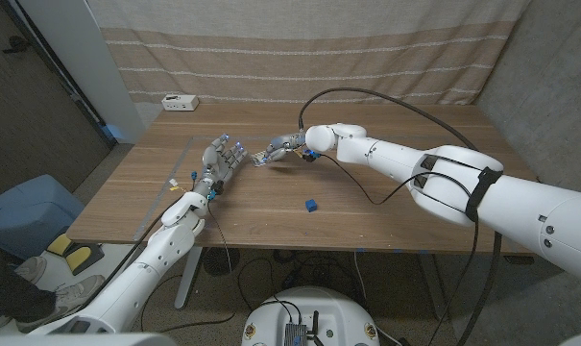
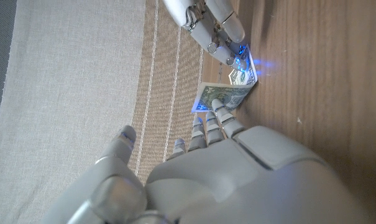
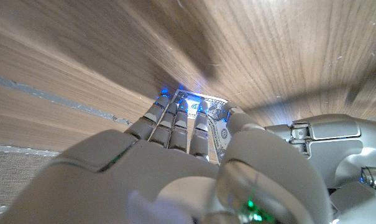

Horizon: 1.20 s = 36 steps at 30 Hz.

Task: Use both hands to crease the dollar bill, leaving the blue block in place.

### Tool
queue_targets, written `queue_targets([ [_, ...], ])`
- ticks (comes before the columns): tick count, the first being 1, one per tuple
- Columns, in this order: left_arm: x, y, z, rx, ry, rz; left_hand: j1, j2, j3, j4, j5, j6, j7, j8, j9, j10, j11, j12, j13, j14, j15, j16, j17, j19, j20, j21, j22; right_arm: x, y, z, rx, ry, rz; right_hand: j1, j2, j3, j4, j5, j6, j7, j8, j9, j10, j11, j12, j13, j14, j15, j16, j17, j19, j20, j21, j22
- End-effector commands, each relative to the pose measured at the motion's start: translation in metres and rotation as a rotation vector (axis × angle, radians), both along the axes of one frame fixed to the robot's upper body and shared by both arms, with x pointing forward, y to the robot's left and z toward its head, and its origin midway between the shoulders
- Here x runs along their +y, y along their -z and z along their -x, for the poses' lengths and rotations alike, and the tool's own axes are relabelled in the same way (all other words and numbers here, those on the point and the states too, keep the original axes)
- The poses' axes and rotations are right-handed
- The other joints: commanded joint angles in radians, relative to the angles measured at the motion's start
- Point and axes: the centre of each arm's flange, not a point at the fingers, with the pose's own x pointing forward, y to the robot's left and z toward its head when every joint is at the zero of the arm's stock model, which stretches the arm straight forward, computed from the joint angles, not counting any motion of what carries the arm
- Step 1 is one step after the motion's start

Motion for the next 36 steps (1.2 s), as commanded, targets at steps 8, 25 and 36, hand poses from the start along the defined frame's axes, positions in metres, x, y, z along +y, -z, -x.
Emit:
queue_targets([
  [8,0.001,-0.015,-0.001,0.006,-0.049,-0.151,-0.030,-0.003,-0.018,0.014,0.008,0.090,0.021,0.028,0.010,0.028,0.000,0.007,0.003,0.017,0.000,-0.001,0.005,0.015,-0.001,0.003,0.001,-0.002,0.000,0.001,-0.002,-0.001,-0.005,0.011,0.001,0.005,0.006,0.001,0.010,-0.004,0.003,0.002,0.012,0.009,0.001,0.002,0.009,0.000,0.001,0.001,0.014,0.003,0.002,0.004],
  [25,-0.010,-0.021,-0.008,0.003,-0.031,-0.213,-0.046,-0.010,-0.028,0.025,0.011,0.084,0.012,0.018,0.012,0.030,-0.002,0.005,0.003,0.019,-0.003,-0.002,0.005,0.017,-0.002,0.001,0.001,-0.003,0.003,0.002,0.003,-0.003,-0.001,0.012,0.001,0.006,0.007,0.001,0.012,-0.001,0.002,0.002,0.014,0.009,0.001,0.002,0.010,0.002,0.002,0.001,0.020,-0.003,-0.001,0.005],
  [36,-0.018,-0.026,-0.013,0.027,-0.022,-0.299,-0.057,-0.017,-0.038,0.034,0.014,0.042,-0.019,-0.007,0.011,0.020,0.003,-0.001,0.003,0.011,0.001,-0.006,0.005,0.009,0.000,-0.005,0.001,-0.005,0.001,0.002,0.000,-0.002,-0.002,0.012,0.001,0.006,0.009,0.001,0.015,-0.001,0.002,0.002,0.018,0.009,0.002,0.002,0.010,0.004,0.002,0.001,0.022,-0.004,-0.005,0.005],
])
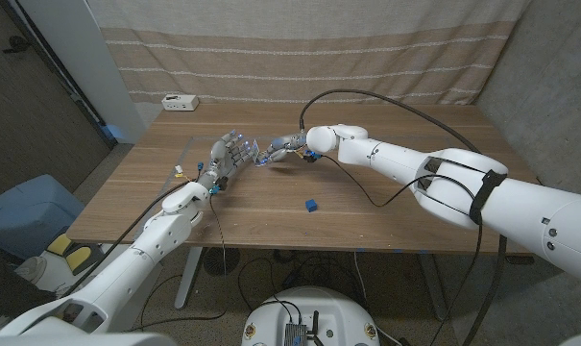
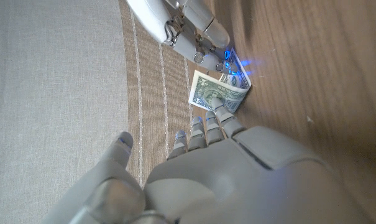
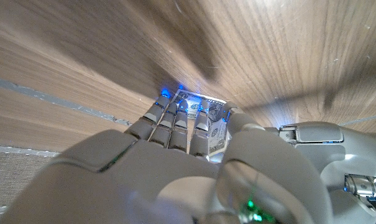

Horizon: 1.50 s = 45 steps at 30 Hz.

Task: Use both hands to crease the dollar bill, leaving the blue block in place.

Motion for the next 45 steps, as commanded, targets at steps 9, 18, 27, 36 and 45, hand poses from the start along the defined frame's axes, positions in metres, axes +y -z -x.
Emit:
queue_targets([
  [9,-0.013,-0.007,-0.004,0.028,-0.013,-0.123,-0.014,-0.002,-0.011,0.005,0.008,-0.038,-0.023,-0.018,-0.001,-0.023,0.008,-0.008,0.003,-0.022,0.009,-0.008,0.006,-0.016,0.008,-0.014,0.000,-0.003,-0.005,0.003,0.005,-0.012,-0.032,0.011,0.001,0.002,0.007,0.000,0.012,-0.004,0.002,0.002,0.012,0.004,0.001,0.002,0.010,0.001,0.003,0.004,0.016,0.003,-0.002,0.005],
  [18,-0.016,-0.005,-0.004,0.047,-0.017,-0.125,-0.018,-0.003,-0.018,0.011,0.011,-0.056,-0.035,-0.028,-0.004,-0.076,0.008,-0.023,0.003,-0.074,0.015,-0.016,0.006,-0.063,0.009,-0.036,0.001,-0.006,-0.009,0.007,-0.006,-0.027,-0.055,0.008,0.000,0.000,0.011,-0.001,0.009,-0.005,0.001,0.002,0.013,0.004,0.001,0.002,0.014,0.002,0.005,0.005,0.021,0.006,-0.003,0.005],
  [27,-0.019,-0.005,-0.005,0.070,-0.004,-0.132,-0.019,-0.004,-0.022,0.016,0.012,-0.078,-0.047,-0.036,-0.005,-0.105,0.002,-0.025,0.003,-0.107,0.012,-0.016,0.006,-0.088,0.011,-0.047,0.002,-0.007,-0.013,0.012,-0.016,-0.039,-0.064,0.007,0.000,-0.001,0.013,-0.001,0.009,-0.004,0.000,0.002,0.015,0.003,0.002,0.002,0.019,0.004,0.007,0.005,0.027,0.008,-0.004,0.005],
  [36,-0.022,-0.007,-0.004,0.083,0.000,-0.158,-0.020,-0.006,-0.025,0.018,0.013,-0.098,-0.061,-0.041,-0.006,-0.114,0.004,-0.024,0.003,-0.114,0.013,-0.013,0.006,-0.091,0.011,-0.048,0.002,-0.016,-0.022,0.015,-0.042,-0.036,-0.108,0.007,0.001,-0.001,0.013,-0.001,0.009,-0.005,0.000,0.002,0.015,0.005,0.001,0.002,0.022,0.004,0.008,0.005,0.032,0.011,-0.005,0.005],
  [45,-0.025,-0.008,-0.004,0.088,0.004,-0.162,-0.021,-0.008,-0.028,0.020,0.013,-0.099,-0.061,-0.039,-0.007,-0.121,0.003,-0.023,0.003,-0.122,0.012,-0.013,0.006,-0.096,0.011,-0.050,0.002,-0.031,-0.036,0.018,-0.087,-0.009,-0.165,0.008,0.000,-0.001,0.013,-0.001,0.009,-0.004,0.000,0.002,0.015,0.007,0.001,0.002,0.022,0.003,0.008,0.005,0.033,0.013,-0.007,0.005],
])
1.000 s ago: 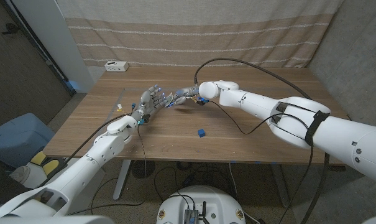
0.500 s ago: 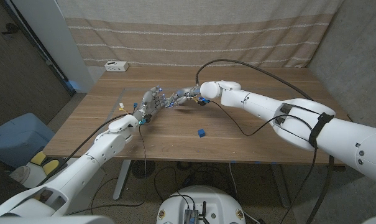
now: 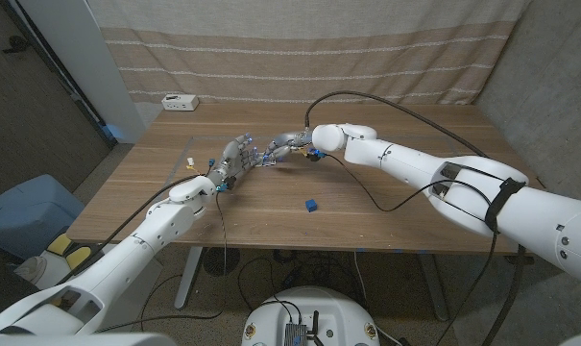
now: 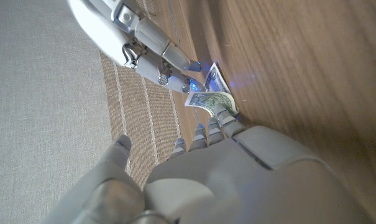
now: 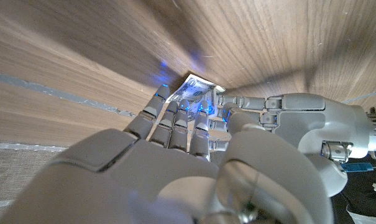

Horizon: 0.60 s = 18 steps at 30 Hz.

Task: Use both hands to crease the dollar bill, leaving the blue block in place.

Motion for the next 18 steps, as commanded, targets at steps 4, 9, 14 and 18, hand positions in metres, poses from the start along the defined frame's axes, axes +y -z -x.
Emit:
queue_targets([
  [4,-0.0047,-0.0012,0.0006,0.013,0.005,-0.014,-0.012,0.001,-0.003,0.002,0.006,-0.013,-0.002,0.001,0.000,-0.009,0.005,0.001,0.003,-0.007,0.003,-0.001,0.001,-0.003,0.004,-0.004,0.002,-0.0206,-0.0200,0.0054,-0.064,0.032,-0.080,0.009,0.000,0.001,0.003,-0.001,0.005,0.001,0.000,0.002,0.007,0.004,0.001,0.002,0.010,0.001,0.008,0.003,-0.001,0.003,-0.001,0.003],
  [9,-0.0052,-0.0014,0.0018,0.016,0.005,-0.016,-0.013,0.001,-0.005,0.003,0.006,-0.014,-0.001,0.001,0.000,-0.010,0.005,0.002,0.003,-0.008,0.003,0.000,0.001,-0.003,0.004,-0.005,0.003,-0.0242,-0.0229,0.0068,-0.078,0.036,-0.092,0.010,0.000,0.002,0.002,-0.001,0.005,0.003,0.000,0.002,0.007,0.006,0.001,0.002,0.012,0.001,0.009,0.002,0.000,0.003,-0.003,0.003],
  [14,-0.0059,-0.0018,0.0030,0.015,0.005,-0.017,-0.013,0.000,-0.005,0.004,0.006,-0.014,-0.001,0.002,-0.001,-0.012,0.005,0.002,0.003,-0.009,0.004,0.001,0.001,-0.004,0.004,-0.005,0.003,-0.0237,-0.0225,0.0078,-0.081,0.033,-0.088,0.011,0.000,0.002,0.002,-0.001,0.006,0.002,0.000,0.002,0.008,0.002,0.001,0.002,0.012,-0.001,0.009,0.002,0.000,0.002,-0.004,0.003],
  [18,-0.0059,-0.0011,0.0041,0.015,0.003,-0.015,-0.013,0.000,-0.006,0.004,0.006,-0.015,-0.001,0.002,-0.001,-0.012,0.006,0.003,0.003,-0.009,0.004,0.002,0.001,-0.004,0.004,-0.005,0.003,-0.0226,-0.0218,0.0083,-0.079,0.031,-0.082,0.012,0.000,0.002,0.001,-0.001,0.007,0.001,0.001,0.002,0.009,0.001,0.001,0.002,0.013,-0.001,0.009,0.002,0.001,0.002,-0.005,0.003],
])
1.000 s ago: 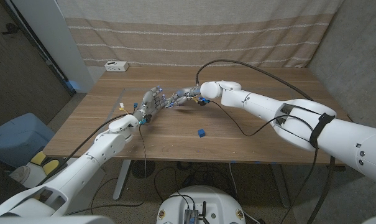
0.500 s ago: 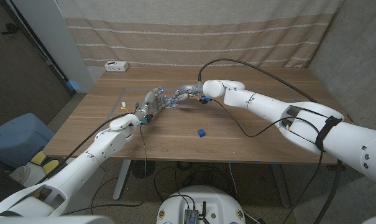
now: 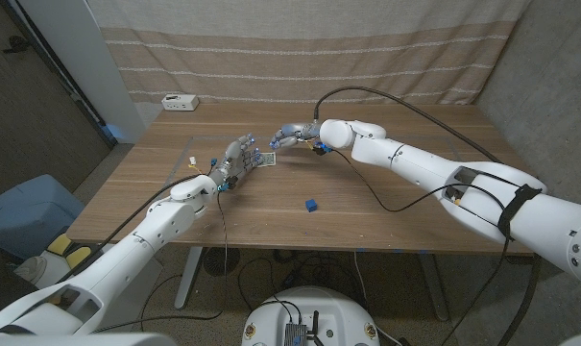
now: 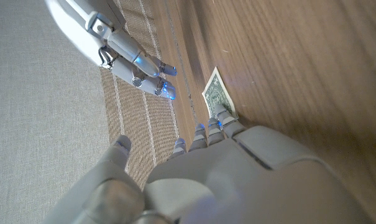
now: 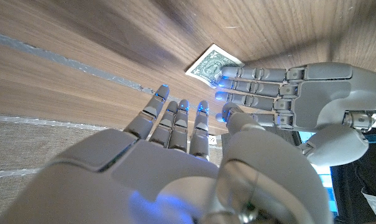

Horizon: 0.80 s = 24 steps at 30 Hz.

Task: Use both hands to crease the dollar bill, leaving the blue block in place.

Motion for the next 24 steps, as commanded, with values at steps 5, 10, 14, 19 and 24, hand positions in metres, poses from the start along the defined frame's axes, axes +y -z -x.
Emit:
queue_targets([
  [5,-0.001,0.003,0.003,0.006,-0.002,0.004,-0.013,0.000,-0.005,0.003,0.007,-0.015,-0.001,0.003,-0.001,-0.007,0.001,0.004,0.002,-0.008,0.004,0.003,0.001,-0.004,0.004,-0.005,0.003,0.001,-0.002,0.003,-0.014,-0.003,0.009,0.012,0.000,0.002,0.001,-0.001,0.007,0.001,0.001,0.002,0.010,0.001,0.001,0.002,0.013,-0.001,0.009,0.002,0.002,0.002,-0.007,0.003],
  [10,-0.001,0.004,0.003,0.008,-0.002,0.005,-0.013,0.000,-0.006,0.004,0.007,-0.015,0.000,0.004,-0.001,-0.007,0.001,0.006,0.002,-0.008,0.005,0.004,0.001,-0.003,0.003,-0.005,0.003,0.006,0.002,0.003,-0.004,-0.011,0.031,0.013,0.000,0.002,0.001,-0.001,0.007,0.001,0.001,0.002,0.010,0.000,0.001,0.002,0.013,0.000,0.009,0.002,0.002,0.002,-0.008,0.003],
  [14,-0.001,0.005,0.003,0.008,-0.001,0.006,-0.013,0.000,-0.007,0.005,0.007,-0.014,0.000,0.004,-0.001,-0.008,0.001,0.006,0.002,-0.009,0.004,0.004,0.001,-0.004,0.004,-0.005,0.003,0.009,0.004,0.002,0.001,-0.014,0.044,0.013,-0.001,0.002,0.001,-0.001,0.007,0.001,0.001,0.002,0.011,0.001,0.001,0.002,0.014,0.000,0.009,0.002,0.003,0.002,-0.009,0.003],
  [19,-0.001,0.005,0.003,0.008,-0.002,0.009,-0.013,0.000,-0.007,0.005,0.007,-0.014,0.000,0.005,-0.002,-0.008,0.000,0.007,0.002,-0.009,0.005,0.005,0.001,-0.003,0.004,-0.004,0.003,0.013,0.007,0.001,0.008,-0.021,0.058,0.014,0.000,0.002,0.001,-0.001,0.007,0.000,0.000,0.002,0.011,0.000,0.001,0.002,0.013,0.000,0.009,0.002,0.003,0.002,-0.010,0.003],
  [24,-0.001,0.004,0.003,0.010,-0.003,0.008,-0.013,0.000,-0.008,0.006,0.008,-0.014,0.000,0.005,-0.002,-0.008,0.000,0.008,0.002,-0.010,0.005,0.005,0.001,-0.004,0.004,-0.005,0.003,0.016,0.010,-0.001,0.018,-0.026,0.070,0.014,0.000,0.002,0.000,-0.001,0.007,0.001,0.000,0.002,0.014,0.002,0.002,0.002,0.013,0.000,0.009,0.002,0.004,0.002,-0.012,0.003],
])
